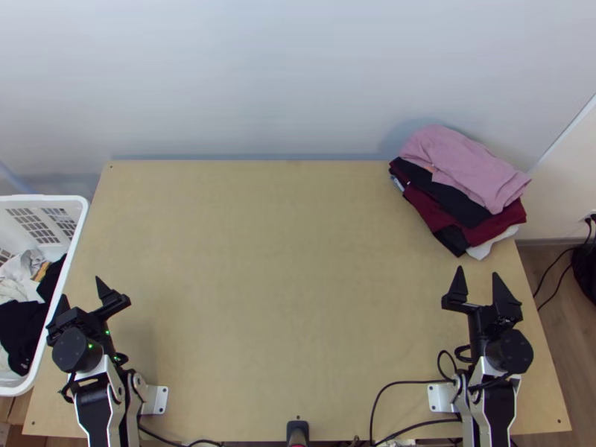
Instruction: Fold the t-shirt
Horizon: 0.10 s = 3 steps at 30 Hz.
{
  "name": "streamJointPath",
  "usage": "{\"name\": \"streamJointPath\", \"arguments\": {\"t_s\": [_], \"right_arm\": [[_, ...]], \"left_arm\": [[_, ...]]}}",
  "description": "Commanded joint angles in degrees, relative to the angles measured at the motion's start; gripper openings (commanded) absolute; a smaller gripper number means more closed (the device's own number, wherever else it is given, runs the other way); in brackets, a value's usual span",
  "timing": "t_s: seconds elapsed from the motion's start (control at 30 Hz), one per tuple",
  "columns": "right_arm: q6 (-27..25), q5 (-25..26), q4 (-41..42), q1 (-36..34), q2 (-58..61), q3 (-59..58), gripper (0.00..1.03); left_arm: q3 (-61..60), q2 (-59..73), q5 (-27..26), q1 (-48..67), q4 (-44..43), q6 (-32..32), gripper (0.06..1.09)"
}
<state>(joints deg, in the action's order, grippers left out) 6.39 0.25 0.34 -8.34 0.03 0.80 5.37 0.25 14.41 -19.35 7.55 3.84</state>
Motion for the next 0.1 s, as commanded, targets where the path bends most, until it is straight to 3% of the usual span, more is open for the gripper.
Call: {"name": "streamJointPath", "arguments": {"t_s": [0.0, 0.07], "right_arm": [[0.46, 0.54, -1.22, -0.19, -0.12, -0.27, 0.99], [0.46, 0.54, -1.22, -0.19, -0.12, -0.27, 0.99]], "left_arm": [[-2.29, -0.34, 0.09, -0.25, 1.33, -0.67, 1.05], [-2.29, -0.34, 0.09, -0.25, 1.33, -0.67, 1.05]]}}
